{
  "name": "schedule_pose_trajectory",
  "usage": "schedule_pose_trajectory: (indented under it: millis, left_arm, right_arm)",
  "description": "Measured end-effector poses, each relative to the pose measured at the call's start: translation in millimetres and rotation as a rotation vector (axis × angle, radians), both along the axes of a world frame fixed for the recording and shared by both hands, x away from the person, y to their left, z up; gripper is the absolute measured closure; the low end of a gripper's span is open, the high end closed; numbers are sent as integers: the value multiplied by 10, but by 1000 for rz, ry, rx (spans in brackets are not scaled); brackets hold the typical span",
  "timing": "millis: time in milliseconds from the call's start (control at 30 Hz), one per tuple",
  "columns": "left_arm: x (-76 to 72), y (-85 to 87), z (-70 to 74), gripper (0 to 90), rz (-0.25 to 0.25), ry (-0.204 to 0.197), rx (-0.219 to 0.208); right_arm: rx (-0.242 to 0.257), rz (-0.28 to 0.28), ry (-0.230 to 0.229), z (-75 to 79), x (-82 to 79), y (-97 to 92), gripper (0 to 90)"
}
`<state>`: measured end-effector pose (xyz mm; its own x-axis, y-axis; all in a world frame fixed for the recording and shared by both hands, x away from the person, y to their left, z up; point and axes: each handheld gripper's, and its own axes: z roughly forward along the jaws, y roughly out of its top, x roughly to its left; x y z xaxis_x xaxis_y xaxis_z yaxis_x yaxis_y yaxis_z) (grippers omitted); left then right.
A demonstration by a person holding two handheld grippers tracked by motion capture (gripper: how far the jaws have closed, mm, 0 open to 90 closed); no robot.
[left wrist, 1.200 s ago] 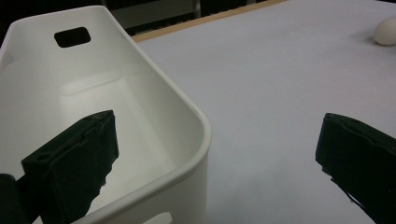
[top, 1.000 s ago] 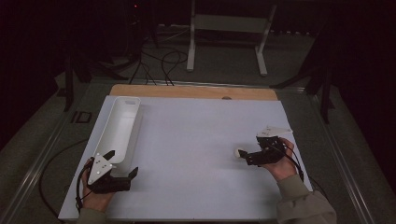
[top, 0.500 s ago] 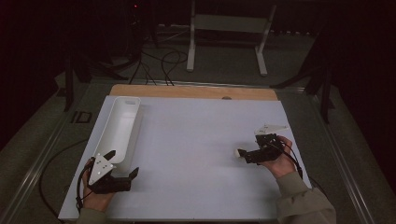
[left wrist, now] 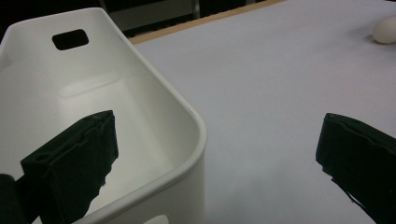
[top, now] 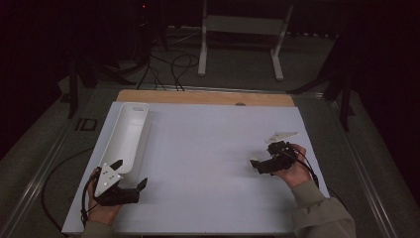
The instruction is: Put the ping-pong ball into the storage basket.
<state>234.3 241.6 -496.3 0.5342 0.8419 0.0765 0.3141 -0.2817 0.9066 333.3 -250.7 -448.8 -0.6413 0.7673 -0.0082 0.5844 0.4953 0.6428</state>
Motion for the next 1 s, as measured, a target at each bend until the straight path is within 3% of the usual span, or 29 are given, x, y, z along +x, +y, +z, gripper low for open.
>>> schedule_pose_trajectory:
  millis: [500,1000]
  left_arm:
    - [-2,-3,-2,0,-2,-2,5]
    - [-6,-13,-4,0,-3,-3,6]
  right_arm:
    - [-41,19,47,-63,35,55,73]
    - [-66,24,64,-112,71,69,73]
